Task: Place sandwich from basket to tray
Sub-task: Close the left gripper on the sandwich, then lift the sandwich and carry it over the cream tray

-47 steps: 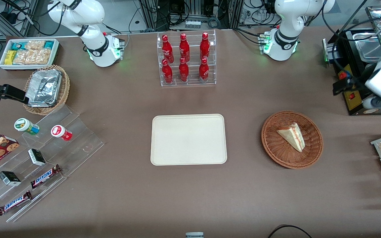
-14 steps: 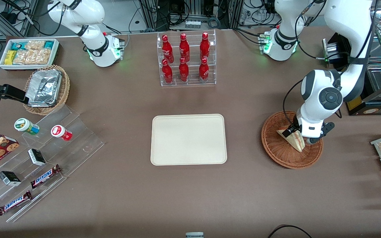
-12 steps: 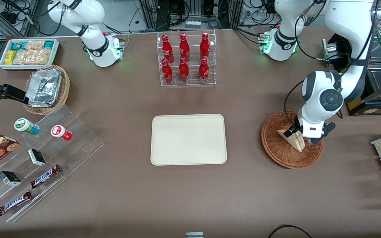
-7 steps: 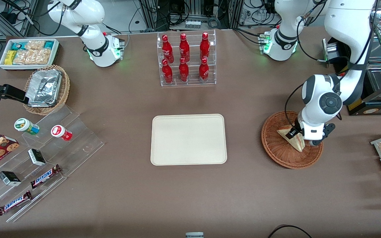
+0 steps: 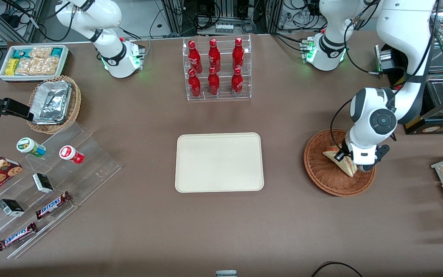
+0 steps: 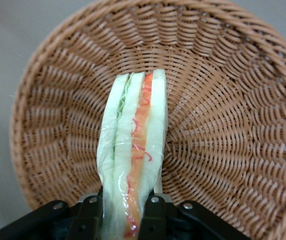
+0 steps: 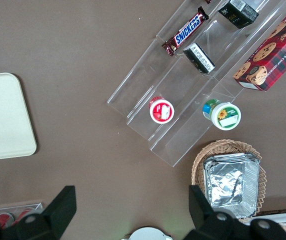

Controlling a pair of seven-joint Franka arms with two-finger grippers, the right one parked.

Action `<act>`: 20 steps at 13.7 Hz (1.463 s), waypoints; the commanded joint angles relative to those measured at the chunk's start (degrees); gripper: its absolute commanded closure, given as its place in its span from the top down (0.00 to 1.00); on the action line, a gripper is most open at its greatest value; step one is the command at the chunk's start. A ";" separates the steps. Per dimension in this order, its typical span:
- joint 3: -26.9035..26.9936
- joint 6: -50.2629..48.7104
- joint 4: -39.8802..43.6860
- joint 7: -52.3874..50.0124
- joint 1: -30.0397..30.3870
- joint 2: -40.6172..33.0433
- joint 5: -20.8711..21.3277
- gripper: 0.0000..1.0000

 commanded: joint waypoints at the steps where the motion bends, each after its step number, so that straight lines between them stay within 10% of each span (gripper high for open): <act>1: -2.05 -13.18 7.53 -0.80 -1.76 -2.85 2.80 0.00; 8: -6.90 -30.98 24.69 -1.15 -14.05 -2.25 1.93 0.00; 20: -10.41 -14.91 42.26 2.97 -31.21 23.05 1.67 0.00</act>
